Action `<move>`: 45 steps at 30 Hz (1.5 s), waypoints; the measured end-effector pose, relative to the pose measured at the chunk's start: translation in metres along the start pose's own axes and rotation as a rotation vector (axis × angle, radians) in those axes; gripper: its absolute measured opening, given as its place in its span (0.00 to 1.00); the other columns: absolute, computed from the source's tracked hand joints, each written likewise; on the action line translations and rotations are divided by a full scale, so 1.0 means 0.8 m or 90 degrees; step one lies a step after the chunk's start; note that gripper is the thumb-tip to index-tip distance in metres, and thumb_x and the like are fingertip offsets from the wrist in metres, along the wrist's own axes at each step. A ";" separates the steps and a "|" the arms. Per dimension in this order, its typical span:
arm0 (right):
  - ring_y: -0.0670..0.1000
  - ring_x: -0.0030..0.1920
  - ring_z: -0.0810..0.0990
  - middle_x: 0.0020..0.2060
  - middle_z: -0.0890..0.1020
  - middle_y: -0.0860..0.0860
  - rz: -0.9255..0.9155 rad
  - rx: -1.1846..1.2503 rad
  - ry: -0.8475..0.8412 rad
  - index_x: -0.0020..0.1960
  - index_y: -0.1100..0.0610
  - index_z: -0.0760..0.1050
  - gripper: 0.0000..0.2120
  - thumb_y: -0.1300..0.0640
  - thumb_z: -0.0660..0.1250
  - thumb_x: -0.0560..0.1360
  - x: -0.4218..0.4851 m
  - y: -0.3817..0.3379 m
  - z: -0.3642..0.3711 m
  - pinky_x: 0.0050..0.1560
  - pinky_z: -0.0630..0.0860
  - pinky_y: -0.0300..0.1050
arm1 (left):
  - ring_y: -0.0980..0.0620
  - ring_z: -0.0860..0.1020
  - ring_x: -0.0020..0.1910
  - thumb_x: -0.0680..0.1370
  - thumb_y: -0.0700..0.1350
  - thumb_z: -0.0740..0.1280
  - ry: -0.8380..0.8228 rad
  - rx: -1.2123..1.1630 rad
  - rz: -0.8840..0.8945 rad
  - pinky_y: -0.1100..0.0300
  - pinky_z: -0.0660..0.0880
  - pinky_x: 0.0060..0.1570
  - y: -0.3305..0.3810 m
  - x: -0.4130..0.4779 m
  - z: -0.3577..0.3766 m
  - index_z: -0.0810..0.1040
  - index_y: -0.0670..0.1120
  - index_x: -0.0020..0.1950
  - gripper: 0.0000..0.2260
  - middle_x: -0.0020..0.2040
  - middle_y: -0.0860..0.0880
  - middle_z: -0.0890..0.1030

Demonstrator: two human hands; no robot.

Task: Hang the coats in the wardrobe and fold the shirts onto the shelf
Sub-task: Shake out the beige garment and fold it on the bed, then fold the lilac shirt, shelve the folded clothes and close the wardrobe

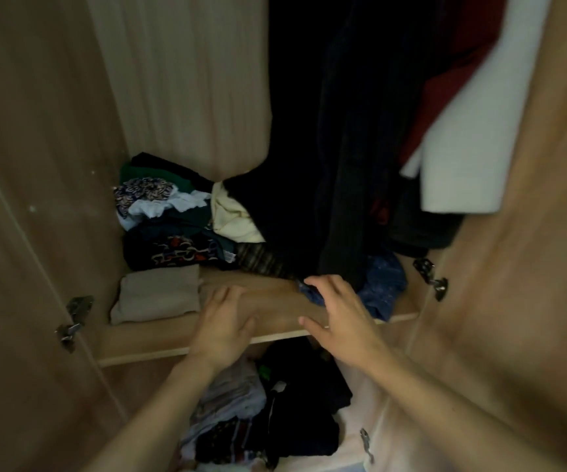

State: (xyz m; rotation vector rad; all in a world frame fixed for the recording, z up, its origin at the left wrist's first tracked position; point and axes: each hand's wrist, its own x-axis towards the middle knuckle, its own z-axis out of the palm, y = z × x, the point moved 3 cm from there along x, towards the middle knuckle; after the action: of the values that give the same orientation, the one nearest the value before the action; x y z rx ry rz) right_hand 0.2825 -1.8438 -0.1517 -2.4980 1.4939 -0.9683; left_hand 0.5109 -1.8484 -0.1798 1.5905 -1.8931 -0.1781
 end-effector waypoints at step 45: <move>0.53 0.65 0.70 0.65 0.71 0.51 0.584 -0.290 0.262 0.71 0.51 0.67 0.29 0.44 0.69 0.75 -0.758 -0.071 -0.389 0.65 0.71 0.53 | 0.47 0.73 0.63 0.76 0.51 0.69 -0.321 -0.157 0.596 0.51 0.71 0.63 0.549 -0.433 0.150 0.73 0.50 0.66 0.19 0.66 0.49 0.74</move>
State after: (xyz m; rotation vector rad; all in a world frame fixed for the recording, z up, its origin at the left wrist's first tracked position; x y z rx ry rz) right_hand -0.0433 -1.2425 -0.1716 -1.4364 2.8413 -1.0290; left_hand 0.0976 -1.4534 -0.1910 0.3982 -2.6671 -0.3993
